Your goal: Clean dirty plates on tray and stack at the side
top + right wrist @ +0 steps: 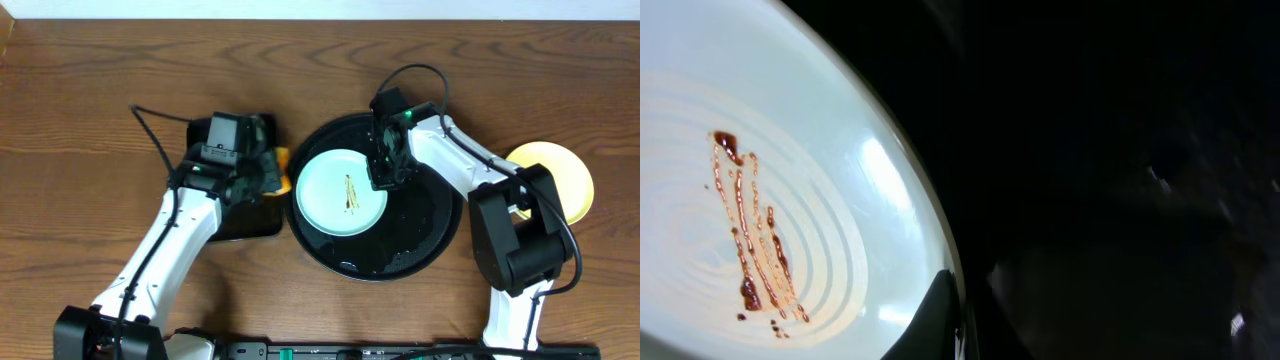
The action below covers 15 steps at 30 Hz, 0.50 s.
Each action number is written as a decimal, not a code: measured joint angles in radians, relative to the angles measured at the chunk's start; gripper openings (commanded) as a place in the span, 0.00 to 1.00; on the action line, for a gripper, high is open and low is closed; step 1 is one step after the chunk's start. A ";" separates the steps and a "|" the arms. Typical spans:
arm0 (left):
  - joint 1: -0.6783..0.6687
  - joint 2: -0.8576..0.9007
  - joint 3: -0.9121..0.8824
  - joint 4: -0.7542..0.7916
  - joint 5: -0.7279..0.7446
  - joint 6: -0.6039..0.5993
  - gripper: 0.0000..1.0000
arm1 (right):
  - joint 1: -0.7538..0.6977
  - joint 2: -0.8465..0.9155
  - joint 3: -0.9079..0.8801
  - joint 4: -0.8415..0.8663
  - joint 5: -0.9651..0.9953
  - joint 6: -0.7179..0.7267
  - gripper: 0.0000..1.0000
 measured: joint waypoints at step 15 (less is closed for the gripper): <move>-0.274 0.180 0.000 0.195 0.062 -0.086 0.07 | 0.043 -0.005 -0.002 -0.014 0.055 0.009 0.01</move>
